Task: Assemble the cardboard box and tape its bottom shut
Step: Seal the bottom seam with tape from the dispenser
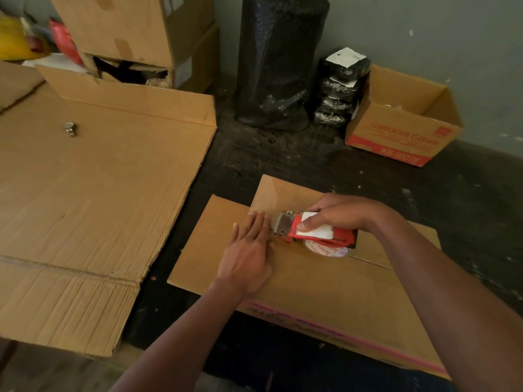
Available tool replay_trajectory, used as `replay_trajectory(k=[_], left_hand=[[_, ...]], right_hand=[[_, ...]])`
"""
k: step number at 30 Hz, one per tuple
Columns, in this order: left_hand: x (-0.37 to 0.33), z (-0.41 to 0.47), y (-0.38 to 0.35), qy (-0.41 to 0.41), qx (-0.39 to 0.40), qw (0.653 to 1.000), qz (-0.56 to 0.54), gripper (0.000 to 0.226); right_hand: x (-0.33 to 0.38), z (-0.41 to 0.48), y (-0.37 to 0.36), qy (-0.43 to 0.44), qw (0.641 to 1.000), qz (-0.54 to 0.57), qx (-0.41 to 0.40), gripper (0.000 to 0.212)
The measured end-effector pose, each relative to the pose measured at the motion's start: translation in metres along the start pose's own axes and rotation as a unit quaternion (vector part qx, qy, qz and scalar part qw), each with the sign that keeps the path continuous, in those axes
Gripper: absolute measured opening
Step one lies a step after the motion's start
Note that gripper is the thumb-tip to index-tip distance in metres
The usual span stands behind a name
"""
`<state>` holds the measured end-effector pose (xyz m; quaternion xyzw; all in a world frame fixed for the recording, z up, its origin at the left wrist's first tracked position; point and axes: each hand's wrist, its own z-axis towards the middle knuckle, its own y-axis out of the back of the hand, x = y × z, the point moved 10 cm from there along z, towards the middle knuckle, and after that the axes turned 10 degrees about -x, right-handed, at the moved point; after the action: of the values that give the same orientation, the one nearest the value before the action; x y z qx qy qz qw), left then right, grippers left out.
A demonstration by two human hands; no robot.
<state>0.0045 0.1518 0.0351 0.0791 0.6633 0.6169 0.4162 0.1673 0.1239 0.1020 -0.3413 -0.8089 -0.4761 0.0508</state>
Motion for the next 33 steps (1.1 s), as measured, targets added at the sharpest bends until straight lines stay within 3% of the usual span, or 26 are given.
replay_trajectory(k=[16, 19, 29, 33], left_hand=[[0.006, -0.003, -0.011, -0.004, 0.026, 0.996, 0.088, 0.062], [0.005, -0.003, -0.010, -0.002, 0.030, 0.995, 0.092, 0.061], [-0.012, 0.000, -0.007, 0.014, 0.073, 0.980, 0.187, 0.061], [-0.048, 0.001, -0.001, 0.009, 0.016, 0.989, 0.149, 0.065]], right_hand=[[-0.025, -0.005, 0.002, -0.011, 0.998, -0.046, 0.035, 0.031], [-0.045, -0.021, 0.009, -0.027, 0.998, 0.001, 0.065, 0.038], [-0.065, -0.020, 0.008, 0.005, 0.999, -0.024, 0.028, 0.034], [-0.072, -0.015, 0.002, 0.014, 0.998, -0.053, 0.036, 0.041]])
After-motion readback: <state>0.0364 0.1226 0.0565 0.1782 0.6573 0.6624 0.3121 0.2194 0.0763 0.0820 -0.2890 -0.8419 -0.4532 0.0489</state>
